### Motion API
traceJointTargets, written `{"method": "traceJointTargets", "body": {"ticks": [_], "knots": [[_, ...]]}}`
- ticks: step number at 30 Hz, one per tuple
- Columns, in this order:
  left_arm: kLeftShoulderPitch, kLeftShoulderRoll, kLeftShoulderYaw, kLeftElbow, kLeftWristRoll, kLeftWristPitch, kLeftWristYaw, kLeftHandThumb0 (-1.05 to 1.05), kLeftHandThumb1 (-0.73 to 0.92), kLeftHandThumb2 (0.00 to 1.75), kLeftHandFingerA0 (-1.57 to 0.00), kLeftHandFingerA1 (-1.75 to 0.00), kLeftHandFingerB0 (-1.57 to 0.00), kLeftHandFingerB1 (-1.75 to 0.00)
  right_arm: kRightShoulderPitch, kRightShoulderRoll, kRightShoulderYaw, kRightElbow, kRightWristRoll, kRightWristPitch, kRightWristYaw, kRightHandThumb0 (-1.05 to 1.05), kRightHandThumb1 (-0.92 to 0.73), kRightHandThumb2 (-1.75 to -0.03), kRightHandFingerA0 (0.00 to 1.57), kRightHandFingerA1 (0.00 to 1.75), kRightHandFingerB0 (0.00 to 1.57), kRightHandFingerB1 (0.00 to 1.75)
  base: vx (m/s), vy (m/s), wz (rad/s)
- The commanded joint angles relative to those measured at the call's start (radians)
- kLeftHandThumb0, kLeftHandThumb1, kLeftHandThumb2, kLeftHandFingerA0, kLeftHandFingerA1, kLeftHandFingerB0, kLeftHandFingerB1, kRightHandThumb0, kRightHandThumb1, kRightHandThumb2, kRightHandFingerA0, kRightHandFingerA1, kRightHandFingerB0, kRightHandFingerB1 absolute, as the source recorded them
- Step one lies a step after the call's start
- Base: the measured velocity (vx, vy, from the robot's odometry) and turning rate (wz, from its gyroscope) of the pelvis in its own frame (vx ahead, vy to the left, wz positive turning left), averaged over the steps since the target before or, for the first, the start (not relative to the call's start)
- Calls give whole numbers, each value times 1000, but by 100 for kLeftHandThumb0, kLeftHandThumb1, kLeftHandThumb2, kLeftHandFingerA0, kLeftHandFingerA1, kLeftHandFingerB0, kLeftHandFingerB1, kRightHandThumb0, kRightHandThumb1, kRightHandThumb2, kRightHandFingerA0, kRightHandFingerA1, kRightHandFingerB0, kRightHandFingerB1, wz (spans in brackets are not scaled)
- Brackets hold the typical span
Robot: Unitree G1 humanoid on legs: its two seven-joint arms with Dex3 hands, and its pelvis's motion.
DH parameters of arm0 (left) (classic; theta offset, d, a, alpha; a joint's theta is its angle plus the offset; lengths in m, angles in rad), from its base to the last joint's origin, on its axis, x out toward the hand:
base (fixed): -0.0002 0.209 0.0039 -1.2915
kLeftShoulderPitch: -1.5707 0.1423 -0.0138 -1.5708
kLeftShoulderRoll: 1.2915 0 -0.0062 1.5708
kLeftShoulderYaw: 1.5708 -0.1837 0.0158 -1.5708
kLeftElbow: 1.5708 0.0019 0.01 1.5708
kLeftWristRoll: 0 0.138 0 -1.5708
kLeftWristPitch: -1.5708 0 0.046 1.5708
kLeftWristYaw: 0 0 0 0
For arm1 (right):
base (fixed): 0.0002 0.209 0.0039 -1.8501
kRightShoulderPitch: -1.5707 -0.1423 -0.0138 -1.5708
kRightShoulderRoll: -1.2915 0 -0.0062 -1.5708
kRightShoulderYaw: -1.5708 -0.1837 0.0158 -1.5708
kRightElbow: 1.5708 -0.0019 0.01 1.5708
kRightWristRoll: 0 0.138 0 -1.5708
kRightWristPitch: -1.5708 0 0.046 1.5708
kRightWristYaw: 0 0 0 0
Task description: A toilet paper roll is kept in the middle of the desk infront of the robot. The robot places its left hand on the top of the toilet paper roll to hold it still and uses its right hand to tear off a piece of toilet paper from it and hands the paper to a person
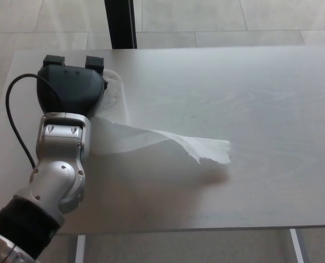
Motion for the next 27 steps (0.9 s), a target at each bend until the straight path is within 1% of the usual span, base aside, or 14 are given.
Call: {"method": "traceJointTargets", "body": {"ticks": [1, 5, 10, 13, 17, 21, 27], "knots": [[44, -6, -20, 31, -36, -11, -45, -36, 81, 74, -34, -67, -25, -40, 19, -11, -22, -6, -27, -23, 21, -104, -61, -99, 0, 0, 0, 2, 0, 0, 0], [-1, -8, -10, 64, -47, -19, -38, -36, 81, 74, -34, -67, -25, -40, -24, 3, -25, 34, -37, -41, 19, -104, -61, -99, 0, 0, 0, 2, 0, 0, 0], [26, -3, -21, 41, -45, -9, -42, -36, 81, 74, -34, -67, -25, -40, 5, 2, -37, 11, -40, -41, 29, -104, -61, -99, 0, 0, 0, 2, 0, 0, 0], [31, 15, -17, 33, -46, -14, -47, -36, 81, 74, -34, -67, -25, -40, 5, 22, -34, 14, -47, -37, 27, -104, -61, -99, 0, 0, 0, 2, 0, 0, 0], [-37, -2, -17, 94, -62, -32, -37, -36, 81, 74, -34, -67, -25, -40, -27, 18, -48, 54, -52, -50, 23, -104, -61, -99, 0, 0, 0, 2, 0, 0, 0], [5, -5, -24, 67, -58, -15, -36, -36, 81, 74, -34, -67, -25, -40, -4, 19, -49, 35, -55, -58, 32, -104, -61, -99, 0, 0, 0, 2, 0, 0, 0], [-11, -8, -22, 76, -60, -19, -35, -36, 81, 74, -34, -67, -25, -40, -13, 18, -58, 41, -60, -64, 36, -104, -61, -99, 0, 0, 0, 2, 0, 0, 0]]}}
